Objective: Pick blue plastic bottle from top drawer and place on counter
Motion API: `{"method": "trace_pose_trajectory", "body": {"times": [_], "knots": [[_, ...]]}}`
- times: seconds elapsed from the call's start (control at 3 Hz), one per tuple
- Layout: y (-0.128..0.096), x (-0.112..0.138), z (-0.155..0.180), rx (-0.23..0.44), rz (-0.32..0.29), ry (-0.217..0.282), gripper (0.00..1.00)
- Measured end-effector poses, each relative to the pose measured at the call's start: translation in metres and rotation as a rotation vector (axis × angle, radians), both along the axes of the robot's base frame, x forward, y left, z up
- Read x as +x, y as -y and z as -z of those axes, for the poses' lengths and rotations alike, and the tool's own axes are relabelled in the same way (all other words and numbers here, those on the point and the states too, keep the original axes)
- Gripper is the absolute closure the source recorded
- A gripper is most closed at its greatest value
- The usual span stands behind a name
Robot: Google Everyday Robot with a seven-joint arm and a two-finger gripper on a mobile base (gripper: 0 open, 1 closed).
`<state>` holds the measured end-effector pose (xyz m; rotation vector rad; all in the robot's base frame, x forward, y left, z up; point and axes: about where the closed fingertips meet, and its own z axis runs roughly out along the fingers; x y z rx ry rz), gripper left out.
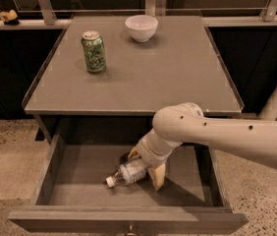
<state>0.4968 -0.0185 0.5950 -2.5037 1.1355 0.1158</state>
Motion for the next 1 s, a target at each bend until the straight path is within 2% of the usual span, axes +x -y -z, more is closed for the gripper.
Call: {"method": "trace_pose_trajectory", "body": {"times": [0.67,1.0], "knots": [[0.0,0.0,0.0,0.0,0.0,0.0,0.88],[0.0,0.0,0.0001,0.0,0.0,0.0,1.0]]}}
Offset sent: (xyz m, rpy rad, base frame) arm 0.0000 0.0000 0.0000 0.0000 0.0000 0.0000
